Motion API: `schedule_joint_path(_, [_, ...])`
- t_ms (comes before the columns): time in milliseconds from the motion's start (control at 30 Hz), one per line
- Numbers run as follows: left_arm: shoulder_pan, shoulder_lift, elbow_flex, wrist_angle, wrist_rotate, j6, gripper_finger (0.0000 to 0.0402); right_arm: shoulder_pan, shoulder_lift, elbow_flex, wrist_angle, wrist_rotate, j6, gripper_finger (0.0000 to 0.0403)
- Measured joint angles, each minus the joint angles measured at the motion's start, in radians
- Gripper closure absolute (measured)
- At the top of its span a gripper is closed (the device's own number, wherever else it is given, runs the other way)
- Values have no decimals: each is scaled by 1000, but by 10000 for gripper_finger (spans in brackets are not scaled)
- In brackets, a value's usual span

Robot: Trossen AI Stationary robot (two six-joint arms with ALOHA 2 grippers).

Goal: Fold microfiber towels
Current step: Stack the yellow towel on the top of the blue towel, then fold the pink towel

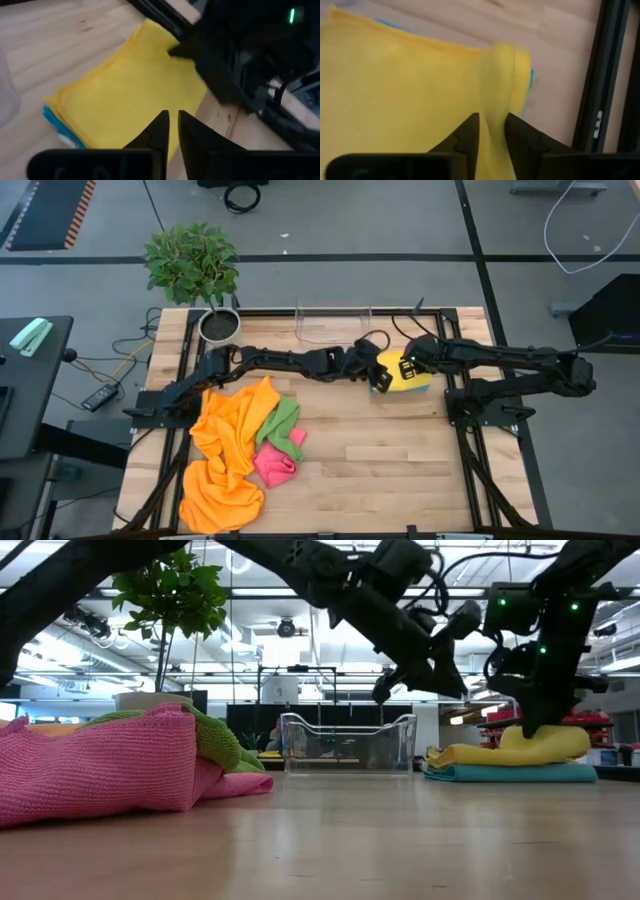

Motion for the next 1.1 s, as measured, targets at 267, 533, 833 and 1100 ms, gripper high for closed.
schedule_joint_path(267, [-16,0,0,-90,-17,56,392,0,0,130,-127,41,-43,234])
schedule_joint_path(533, [-79,-101,0,-449,55,132,382,158,-19,258,-259,-124,28,222])
schedule_joint_path(833, [-253,-235,0,-1017,130,92,354,667,-49,226,-53,-73,241,224])
schedule_joint_path(1100, [-442,-244,-28,-1225,122,287,207,911,30,211,237,103,201,224])
